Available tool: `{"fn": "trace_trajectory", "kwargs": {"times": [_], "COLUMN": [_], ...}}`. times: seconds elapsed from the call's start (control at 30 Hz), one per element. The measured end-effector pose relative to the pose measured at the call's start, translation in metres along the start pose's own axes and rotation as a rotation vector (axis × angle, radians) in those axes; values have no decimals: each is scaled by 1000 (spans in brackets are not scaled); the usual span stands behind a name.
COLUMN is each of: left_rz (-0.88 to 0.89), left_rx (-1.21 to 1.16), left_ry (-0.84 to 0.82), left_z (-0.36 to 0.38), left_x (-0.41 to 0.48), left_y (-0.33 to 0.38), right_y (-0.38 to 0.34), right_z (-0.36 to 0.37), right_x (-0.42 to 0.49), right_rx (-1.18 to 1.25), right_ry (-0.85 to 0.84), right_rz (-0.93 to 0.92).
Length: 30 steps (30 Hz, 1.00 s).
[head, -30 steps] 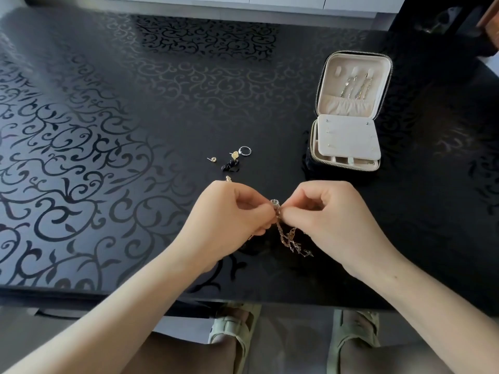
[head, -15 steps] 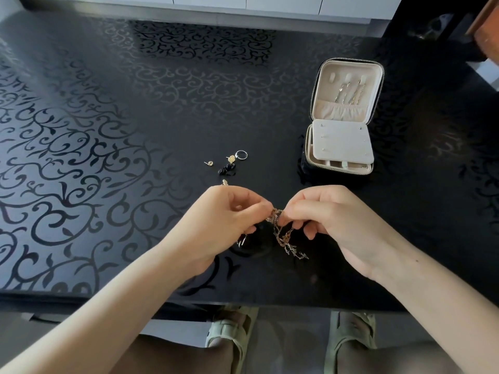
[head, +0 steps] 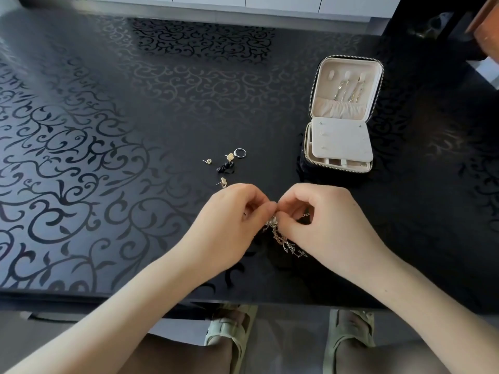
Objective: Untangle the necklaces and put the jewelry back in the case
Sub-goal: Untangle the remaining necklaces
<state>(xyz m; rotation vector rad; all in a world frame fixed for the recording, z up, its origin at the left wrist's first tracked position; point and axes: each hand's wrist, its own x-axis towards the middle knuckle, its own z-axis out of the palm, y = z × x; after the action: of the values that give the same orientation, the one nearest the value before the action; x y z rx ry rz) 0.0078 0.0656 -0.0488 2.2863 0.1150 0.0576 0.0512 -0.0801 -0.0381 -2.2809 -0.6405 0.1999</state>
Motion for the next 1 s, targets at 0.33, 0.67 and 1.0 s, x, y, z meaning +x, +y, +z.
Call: {"fn": "trace_trajectory", "kwargs": {"times": [0.33,0.67,1.0], "left_rz": [-15,-331,-44], "left_rx": [-26,-522,-333], "left_ry": [20,69,-67], "left_z": [-2,-6,-15], "left_x": [1,7,2], "left_y": [4,-2,5], "right_y": [1,-1,2], "right_z": [5,-3,-10], "right_x": [-2,2,5], "right_rx": [-249,276,413], "right_ry": [106,-46,-96], "right_rz": [-135,228,197]}}
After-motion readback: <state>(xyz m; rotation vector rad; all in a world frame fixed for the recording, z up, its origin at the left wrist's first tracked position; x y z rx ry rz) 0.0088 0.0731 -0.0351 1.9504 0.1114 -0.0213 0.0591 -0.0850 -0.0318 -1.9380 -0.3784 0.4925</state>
